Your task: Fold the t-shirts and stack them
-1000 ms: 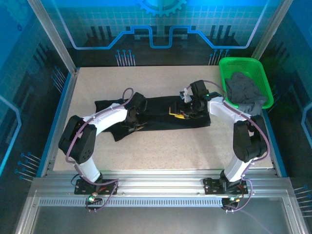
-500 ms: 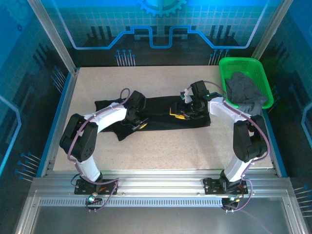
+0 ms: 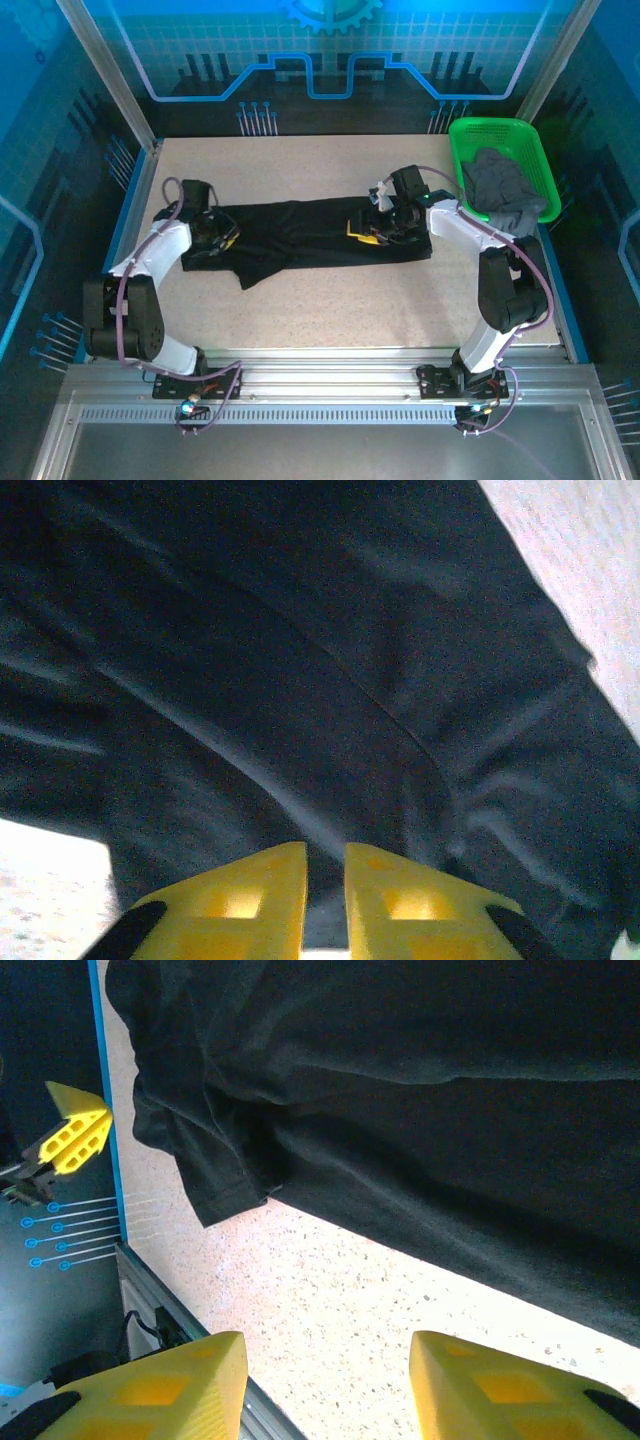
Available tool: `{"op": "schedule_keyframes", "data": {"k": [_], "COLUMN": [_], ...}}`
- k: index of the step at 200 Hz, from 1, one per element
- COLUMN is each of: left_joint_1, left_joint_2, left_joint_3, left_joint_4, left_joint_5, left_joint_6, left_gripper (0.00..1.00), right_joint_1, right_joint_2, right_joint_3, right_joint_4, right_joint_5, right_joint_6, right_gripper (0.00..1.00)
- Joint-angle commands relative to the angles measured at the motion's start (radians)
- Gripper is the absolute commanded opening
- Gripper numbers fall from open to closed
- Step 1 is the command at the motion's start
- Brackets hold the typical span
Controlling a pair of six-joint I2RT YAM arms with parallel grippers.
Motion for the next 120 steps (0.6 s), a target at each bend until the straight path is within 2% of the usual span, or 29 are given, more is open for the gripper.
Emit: {"op": "schedule_keyframes", "data": {"k": [1,46,87,120], "left_joint_1": [0.059,0.081,0.081,0.081], "left_joint_2": [0.051,0.163,0.205,0.209], "left_joint_3": [-0.019,0.032,0.027,0.021], "left_joint_4": [-0.019,-0.035,0.002,0.028], "left_joint_5": [0.009,-0.045,-0.061,-0.059], "left_joint_6": [0.135,0.22,0.241,0.248], "left_gripper": [0.09,0.08,0.21,0.28], "right_joint_1": [0.016,0.026,0.025,0.025], "right_joint_2": [-0.002,-0.004,0.0,0.012], "right_joint_3": [0.026,0.04,0.041,0.05], "right_joint_4": [0.008,0.013,0.008,0.004], "right_joint_5": [-0.037,-0.062,-0.06,-0.063], "right_joint_6": [-0.001,0.0,0.0,-0.001], "right_gripper": [0.48,0.48,0.48,0.48]}}
